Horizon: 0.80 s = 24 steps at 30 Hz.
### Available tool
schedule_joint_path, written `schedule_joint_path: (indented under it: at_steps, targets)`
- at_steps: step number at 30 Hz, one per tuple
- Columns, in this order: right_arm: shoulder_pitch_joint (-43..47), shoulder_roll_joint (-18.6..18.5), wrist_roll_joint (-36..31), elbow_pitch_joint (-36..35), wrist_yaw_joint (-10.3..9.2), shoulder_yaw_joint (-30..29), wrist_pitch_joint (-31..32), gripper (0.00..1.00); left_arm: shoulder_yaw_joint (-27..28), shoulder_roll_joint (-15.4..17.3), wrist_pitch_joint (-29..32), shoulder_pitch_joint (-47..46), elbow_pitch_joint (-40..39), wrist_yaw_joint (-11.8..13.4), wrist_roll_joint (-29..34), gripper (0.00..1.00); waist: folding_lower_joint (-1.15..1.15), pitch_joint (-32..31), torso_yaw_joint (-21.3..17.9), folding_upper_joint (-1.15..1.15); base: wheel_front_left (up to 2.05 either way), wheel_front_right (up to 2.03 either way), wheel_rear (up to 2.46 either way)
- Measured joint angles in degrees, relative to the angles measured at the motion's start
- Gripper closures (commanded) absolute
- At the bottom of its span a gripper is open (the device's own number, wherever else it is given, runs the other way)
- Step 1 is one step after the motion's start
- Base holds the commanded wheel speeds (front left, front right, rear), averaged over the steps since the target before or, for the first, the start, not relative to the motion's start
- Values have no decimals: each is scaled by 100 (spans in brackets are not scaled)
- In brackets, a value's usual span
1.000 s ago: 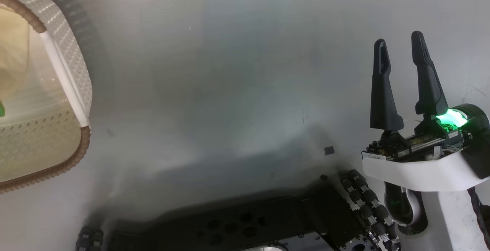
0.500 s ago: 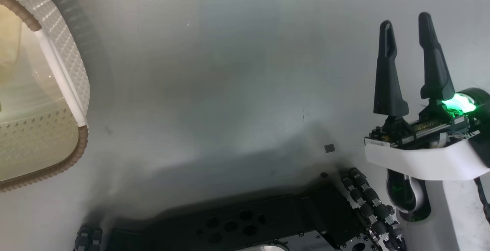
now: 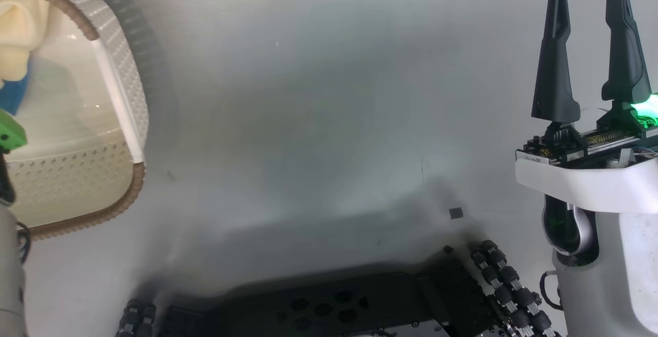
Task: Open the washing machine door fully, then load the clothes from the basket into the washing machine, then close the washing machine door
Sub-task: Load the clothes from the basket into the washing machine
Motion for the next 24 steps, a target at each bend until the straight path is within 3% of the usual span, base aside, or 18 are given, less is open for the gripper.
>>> schedule_joint_path:
  at_steps: [6, 16, 24]
  targets:
    - [1, -74, -158, 178, 1, -207, 0, 0, 59, -308, -683, 142, 191, -138, -71, 100, 0, -284, 148, 0, 0, 0, 0]
    - [25, -278, -347, 435, 49, -557, 0, 0, 46, -705, -666, 395, 304, -344, -89, 100, 0, -987, 526, 0, 0, 0, 0]
    - [299, -363, -408, 656, 52, -677, 0, 0, 121, -884, -617, 709, -860, -349, 46, 100, -1, -1614, 852, 0, 0, 0, 0]
